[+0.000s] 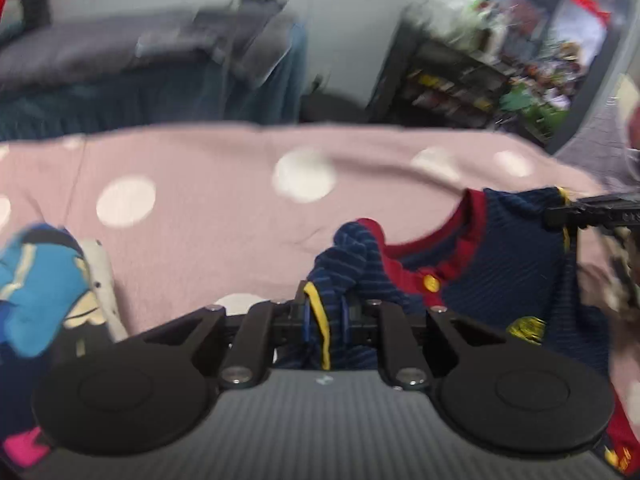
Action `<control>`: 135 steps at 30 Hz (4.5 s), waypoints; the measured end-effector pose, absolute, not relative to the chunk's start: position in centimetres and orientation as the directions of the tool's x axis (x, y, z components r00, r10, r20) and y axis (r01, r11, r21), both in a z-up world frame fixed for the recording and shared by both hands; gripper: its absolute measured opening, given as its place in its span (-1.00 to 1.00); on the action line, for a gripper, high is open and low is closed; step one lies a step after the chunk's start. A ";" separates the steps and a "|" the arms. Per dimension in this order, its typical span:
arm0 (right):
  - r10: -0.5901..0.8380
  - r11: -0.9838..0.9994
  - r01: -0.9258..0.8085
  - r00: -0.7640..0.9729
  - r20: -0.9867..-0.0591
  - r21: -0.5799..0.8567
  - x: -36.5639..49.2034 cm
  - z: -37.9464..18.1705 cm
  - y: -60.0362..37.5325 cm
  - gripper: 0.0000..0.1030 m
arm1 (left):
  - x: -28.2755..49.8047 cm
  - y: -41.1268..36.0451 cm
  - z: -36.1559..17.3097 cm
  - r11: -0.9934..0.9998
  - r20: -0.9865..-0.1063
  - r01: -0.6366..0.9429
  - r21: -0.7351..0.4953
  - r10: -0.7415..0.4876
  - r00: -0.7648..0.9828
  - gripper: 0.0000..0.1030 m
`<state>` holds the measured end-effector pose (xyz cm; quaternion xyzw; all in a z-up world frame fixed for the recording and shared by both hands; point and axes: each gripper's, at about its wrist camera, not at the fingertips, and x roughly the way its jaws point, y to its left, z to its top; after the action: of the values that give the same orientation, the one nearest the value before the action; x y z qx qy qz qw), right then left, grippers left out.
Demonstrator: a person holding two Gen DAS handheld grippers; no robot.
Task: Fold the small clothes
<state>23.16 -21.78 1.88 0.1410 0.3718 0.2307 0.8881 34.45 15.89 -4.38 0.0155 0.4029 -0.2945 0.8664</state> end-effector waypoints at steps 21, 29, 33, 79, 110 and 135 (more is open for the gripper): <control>0.729 0.634 -0.635 0.299 -0.616 0.442 -5.1 2.2 -18.0 -0.65 | -0.2 25.0 -7.2 0.849 -0.668 0.380 -0.368 -0.525 0.527 -0.75; 0.710 0.642 -0.637 0.285 -0.645 0.426 -7.3 1.7 -18.4 -0.65 | -4.9 26.2 -8.9 0.844 -0.666 0.342 -0.413 -0.536 0.518 -0.72; 0.668 0.654 -0.654 0.264 -0.696 0.380 -8.2 0.1 -17.9 -0.50 | -5.8 26.3 -11.5 0.877 -0.757 0.287 -0.385 -0.478 0.446 0.07; 0.546 0.838 -0.325 0.530 -0.649 0.439 -2.3 -0.6 -22.6 0.75 | -10.6 -10.8 -4.0 0.697 -0.794 0.706 0.126 -0.355 0.493 0.77; 0.645 0.735 -0.151 0.457 -0.613 0.661 2.4 -4.4 -24.2 -0.42 | -9.2 -8.0 -6.7 0.830 -0.836 0.557 -0.022 -0.321 0.445 -0.62; 0.726 0.680 -0.382 0.233 -0.647 0.626 9.7 -0.4 3.3 -0.50 | -8.3 23.8 -5.7 0.963 -0.801 -0.120 -0.243 -0.129 0.585 -0.73</control>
<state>9.74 3.27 -0.41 0.1711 0.5028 0.3617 0.7663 -8.33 23.82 -5.65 -0.1368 0.4554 -0.0028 0.8797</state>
